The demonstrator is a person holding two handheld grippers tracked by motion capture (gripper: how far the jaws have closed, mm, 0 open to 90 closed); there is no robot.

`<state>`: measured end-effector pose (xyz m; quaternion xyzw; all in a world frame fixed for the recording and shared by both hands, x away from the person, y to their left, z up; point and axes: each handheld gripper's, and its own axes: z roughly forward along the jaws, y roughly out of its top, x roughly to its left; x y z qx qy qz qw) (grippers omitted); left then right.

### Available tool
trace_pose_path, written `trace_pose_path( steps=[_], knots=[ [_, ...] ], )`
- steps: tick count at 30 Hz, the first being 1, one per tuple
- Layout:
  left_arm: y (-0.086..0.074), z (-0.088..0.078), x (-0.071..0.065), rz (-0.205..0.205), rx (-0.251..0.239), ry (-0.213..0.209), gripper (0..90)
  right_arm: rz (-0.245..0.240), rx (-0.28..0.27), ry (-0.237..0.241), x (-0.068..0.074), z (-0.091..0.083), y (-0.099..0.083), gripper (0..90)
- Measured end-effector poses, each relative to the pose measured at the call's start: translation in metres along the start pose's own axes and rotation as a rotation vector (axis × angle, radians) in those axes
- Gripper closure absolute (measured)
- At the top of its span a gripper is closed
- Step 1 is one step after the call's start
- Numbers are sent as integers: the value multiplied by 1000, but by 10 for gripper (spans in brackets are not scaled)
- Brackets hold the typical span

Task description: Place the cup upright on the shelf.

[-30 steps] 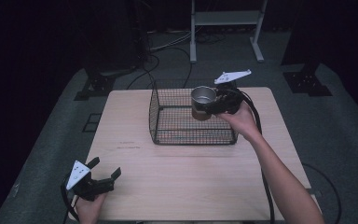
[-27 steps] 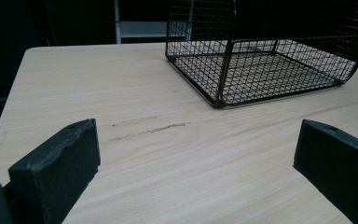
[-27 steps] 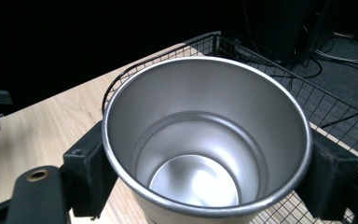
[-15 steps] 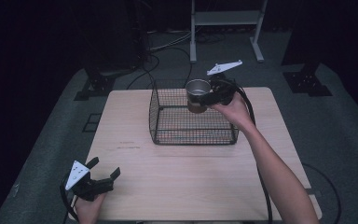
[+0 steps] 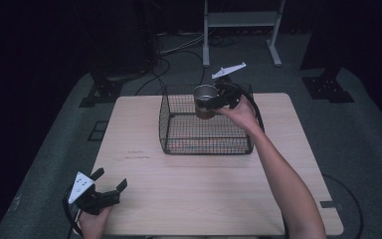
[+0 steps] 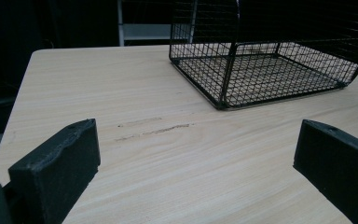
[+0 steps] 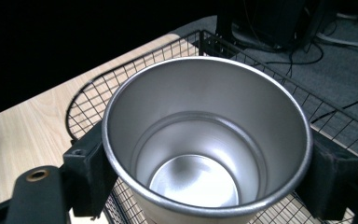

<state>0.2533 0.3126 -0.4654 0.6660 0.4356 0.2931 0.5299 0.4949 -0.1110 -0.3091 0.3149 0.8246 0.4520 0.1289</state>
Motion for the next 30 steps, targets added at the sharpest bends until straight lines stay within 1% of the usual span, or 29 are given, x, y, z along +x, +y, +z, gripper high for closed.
trace_pose_path(
  steps=[2,4,6,9,13,19,23,26,30],
  knots=[
    [0,0,0,1,2,-1,0,15,13,1,-3,5,-2,178],
    [0,0,-1,1,5,-1,0,16,17,3,-5,8,-3,178],
    [0,1,-1,4,7,-1,0,37,16,12,-7,12,-6,178],
    [0,1,-1,5,6,-3,0,54,19,7,-11,18,-8,178],
    [0,1,-1,3,2,-2,0,59,23,2,-16,25,-13,178],
    [0,1,-1,6,4,-2,0,71,53,3,-21,38,-21,178],
    [0,1,-1,0,-8,0,0,79,67,1,-23,46,-26,178],
    [0,0,-1,3,-5,-1,0,94,74,-1,-24,49,-31,178],
    [0,0,-1,2,-6,0,0,100,98,0,-27,56,-36,177]
  ],
)
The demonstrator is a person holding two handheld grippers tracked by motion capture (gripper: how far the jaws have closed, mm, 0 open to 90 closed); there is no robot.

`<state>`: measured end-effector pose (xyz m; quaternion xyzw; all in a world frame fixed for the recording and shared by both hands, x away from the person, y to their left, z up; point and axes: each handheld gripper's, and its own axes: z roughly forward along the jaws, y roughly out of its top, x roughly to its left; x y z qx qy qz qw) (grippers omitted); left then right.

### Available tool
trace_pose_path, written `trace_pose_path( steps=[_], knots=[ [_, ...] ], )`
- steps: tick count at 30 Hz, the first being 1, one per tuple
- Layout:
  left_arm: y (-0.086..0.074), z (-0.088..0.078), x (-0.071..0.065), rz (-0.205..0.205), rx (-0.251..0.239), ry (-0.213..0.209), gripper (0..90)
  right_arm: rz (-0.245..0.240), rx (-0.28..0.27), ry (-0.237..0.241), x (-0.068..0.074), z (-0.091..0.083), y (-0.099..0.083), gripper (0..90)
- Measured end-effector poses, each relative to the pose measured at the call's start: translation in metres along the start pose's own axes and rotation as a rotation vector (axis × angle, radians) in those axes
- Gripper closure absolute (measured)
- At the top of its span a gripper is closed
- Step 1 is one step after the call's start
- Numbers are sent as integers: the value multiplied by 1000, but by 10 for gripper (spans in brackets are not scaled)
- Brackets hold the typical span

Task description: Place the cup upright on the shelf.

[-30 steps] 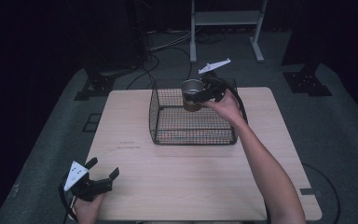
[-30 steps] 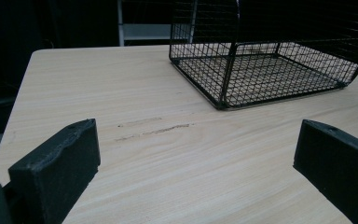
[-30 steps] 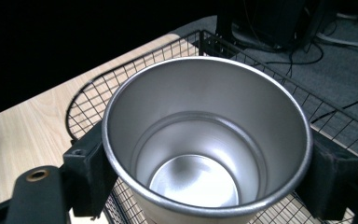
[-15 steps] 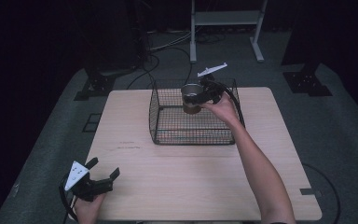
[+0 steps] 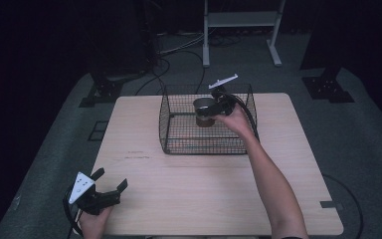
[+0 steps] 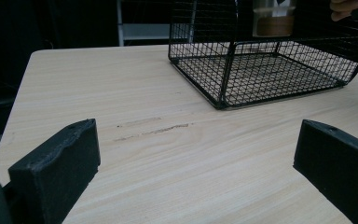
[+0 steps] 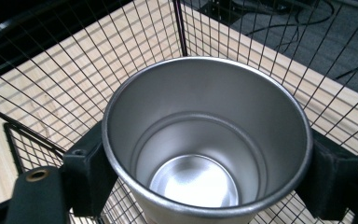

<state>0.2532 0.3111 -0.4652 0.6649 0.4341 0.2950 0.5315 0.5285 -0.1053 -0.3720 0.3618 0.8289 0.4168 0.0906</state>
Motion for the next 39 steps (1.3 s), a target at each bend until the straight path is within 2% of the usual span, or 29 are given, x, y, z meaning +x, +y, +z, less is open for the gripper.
trace_pose_path(
  steps=[5,18,22,31,33,39],
  knots=[
    [0,0,0,1,1,1,0,-3,6,-5,-4,6,-4,177],
    [0,-3,3,-7,-6,8,0,4,88,-41,-12,26,-12,177],
    [0,-2,3,-3,-5,7,0,11,93,-47,-14,29,-13,177],
    [0,-2,2,-4,-6,4,0,17,147,-68,-20,36,-17,175],
    [1,-2,2,-5,-8,4,0,27,152,-68,-21,38,-18,175],
    [1,-3,2,-2,-14,7,0,3,179,-70,-17,44,-19,175]
  ],
)
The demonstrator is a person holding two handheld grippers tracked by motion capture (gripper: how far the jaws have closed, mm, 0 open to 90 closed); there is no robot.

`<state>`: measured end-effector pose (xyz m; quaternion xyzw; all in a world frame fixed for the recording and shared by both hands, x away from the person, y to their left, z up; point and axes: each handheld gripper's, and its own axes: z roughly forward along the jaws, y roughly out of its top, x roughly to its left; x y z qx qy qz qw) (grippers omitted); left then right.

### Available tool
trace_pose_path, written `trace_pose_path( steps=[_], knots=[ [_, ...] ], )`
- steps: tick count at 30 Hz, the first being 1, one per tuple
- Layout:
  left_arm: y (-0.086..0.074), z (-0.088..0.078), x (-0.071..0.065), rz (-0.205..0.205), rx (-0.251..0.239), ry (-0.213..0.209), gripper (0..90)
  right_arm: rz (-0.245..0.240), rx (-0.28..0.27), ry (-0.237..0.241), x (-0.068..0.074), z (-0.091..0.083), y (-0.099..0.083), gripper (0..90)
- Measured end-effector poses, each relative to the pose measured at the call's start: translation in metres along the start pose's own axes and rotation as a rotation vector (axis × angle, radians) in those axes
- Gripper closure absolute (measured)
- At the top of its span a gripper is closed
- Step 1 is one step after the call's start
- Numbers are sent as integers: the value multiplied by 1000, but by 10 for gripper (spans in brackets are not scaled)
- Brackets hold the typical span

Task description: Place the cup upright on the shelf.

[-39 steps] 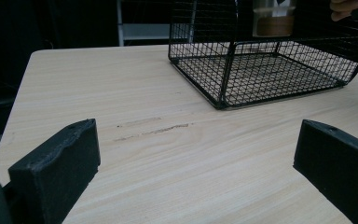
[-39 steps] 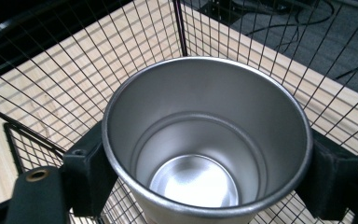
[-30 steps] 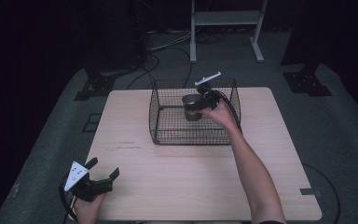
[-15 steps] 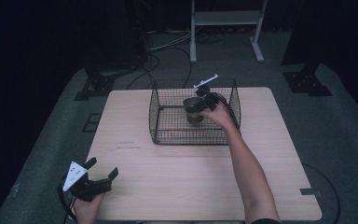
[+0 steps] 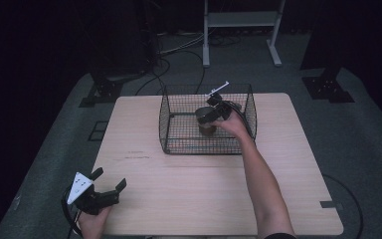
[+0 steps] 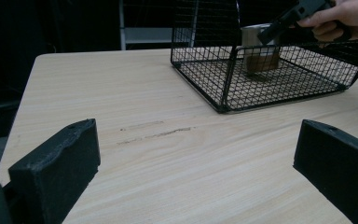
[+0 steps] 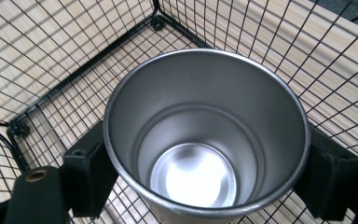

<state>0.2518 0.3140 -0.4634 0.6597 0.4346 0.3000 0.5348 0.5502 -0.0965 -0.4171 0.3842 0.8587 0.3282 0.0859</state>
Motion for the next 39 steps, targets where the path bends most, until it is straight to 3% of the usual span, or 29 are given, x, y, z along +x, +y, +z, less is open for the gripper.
trace_pose_path(
  steps=[15,39],
  knots=[
    [1,-1,0,1,-1,2,0,-33,13,-18,5,2,0,163],
    [2,1,-2,4,-1,-1,0,-31,19,15,6,-4,0,131]
  ],
)
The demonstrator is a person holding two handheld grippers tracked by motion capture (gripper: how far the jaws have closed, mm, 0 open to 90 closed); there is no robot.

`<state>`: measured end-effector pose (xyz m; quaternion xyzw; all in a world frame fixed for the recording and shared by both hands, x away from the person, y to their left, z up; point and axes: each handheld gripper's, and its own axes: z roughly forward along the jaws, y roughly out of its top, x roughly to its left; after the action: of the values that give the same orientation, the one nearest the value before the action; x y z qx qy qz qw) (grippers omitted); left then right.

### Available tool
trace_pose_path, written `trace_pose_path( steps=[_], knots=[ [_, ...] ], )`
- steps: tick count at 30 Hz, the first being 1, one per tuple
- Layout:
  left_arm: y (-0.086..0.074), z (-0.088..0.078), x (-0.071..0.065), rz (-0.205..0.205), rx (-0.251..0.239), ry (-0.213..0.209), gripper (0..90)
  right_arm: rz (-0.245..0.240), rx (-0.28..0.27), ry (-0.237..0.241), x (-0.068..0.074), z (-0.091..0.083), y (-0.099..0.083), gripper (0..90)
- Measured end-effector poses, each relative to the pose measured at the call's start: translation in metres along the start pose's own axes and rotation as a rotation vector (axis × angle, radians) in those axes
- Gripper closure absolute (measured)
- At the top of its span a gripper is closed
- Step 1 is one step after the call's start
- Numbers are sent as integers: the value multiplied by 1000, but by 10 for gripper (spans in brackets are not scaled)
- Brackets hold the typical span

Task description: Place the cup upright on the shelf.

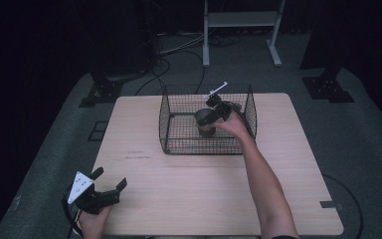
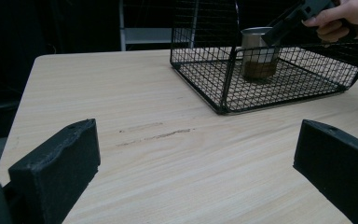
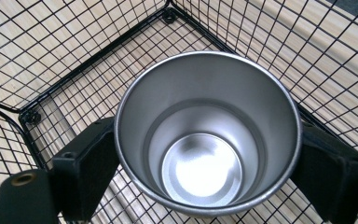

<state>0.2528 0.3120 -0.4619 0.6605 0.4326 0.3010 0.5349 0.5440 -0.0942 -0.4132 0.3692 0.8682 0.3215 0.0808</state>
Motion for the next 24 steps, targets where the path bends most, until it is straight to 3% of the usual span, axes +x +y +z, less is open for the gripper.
trace_pose_path(
  steps=[3,17,24],
  knots=[
    [0,-1,0,-1,0,1,0,5,0,-11,1,0,0,97],
    [0,-4,-1,6,-4,4,0,9,-50,-27,2,-14,3,95],
    [0,-4,-1,6,-4,6,0,16,-97,-3,1,-33,3,91]
  ],
)
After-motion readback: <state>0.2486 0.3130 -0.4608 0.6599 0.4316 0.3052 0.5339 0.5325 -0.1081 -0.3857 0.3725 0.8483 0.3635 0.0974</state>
